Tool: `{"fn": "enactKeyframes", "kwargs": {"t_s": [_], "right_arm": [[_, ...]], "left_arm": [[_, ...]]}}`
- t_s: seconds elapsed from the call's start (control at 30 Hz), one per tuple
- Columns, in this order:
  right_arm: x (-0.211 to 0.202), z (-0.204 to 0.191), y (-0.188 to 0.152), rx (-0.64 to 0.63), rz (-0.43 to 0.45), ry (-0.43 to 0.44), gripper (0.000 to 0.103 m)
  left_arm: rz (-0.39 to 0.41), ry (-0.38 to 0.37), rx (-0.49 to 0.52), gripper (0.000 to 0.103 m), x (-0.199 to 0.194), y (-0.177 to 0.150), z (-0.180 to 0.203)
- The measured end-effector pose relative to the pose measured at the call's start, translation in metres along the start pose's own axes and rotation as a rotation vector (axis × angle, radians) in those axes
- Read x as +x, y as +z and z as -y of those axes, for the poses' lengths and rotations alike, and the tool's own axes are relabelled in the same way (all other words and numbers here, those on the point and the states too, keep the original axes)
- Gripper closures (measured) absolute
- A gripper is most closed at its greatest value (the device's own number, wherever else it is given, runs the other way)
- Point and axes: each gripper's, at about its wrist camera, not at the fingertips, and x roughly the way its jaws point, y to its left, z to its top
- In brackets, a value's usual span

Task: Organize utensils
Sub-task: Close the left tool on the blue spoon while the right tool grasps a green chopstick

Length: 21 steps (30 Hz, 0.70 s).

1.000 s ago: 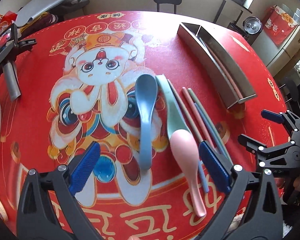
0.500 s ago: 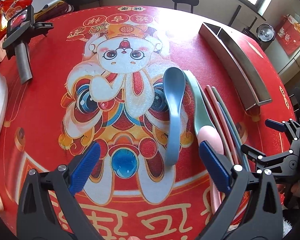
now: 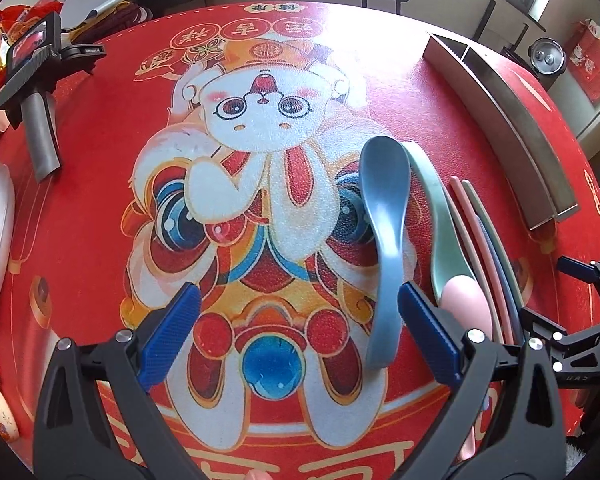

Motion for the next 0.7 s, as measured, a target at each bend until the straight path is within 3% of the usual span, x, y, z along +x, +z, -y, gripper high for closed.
{"fn": "enactKeyframes", "kwargs": {"t_s": [0.13,0.27,0.33,0.37,0.43,0.57,0.7], "right_arm": [[-0.001,0.000,-0.003,0.004,0.007,0.003,0.005],[-0.001,0.001,-0.002,0.004,0.004,0.003,0.005],[0.000,0.000,-0.001,0.004,0.000,0.003,0.005],[0.001,-0.001,0.000,0.005,-0.001,0.003,0.005],[0.001,0.000,0.000,0.004,-0.003,0.003,0.005],[0.002,0.000,0.002,0.004,-0.020,0.003,0.005],[0.004,-0.002,0.005,-0.002,-0.029,0.006,0.005]], "left_arm": [[-0.035,-0.035,0.000,0.006,0.009,0.007,0.005],[-0.074,-0.146,-0.102,0.006,0.015,0.012,-0.004],[-0.056,-0.160,-0.119,0.008,0.013,0.013,-0.007],[-0.048,-0.155,-0.113,0.011,0.011,0.013,-0.006],[-0.050,-0.174,-0.098,0.034,0.011,0.014,-0.005],[-0.054,-0.261,-0.116,0.057,0.011,0.015,-0.008],[-0.049,-0.303,-0.094,0.069,0.010,0.016,-0.001]]}}
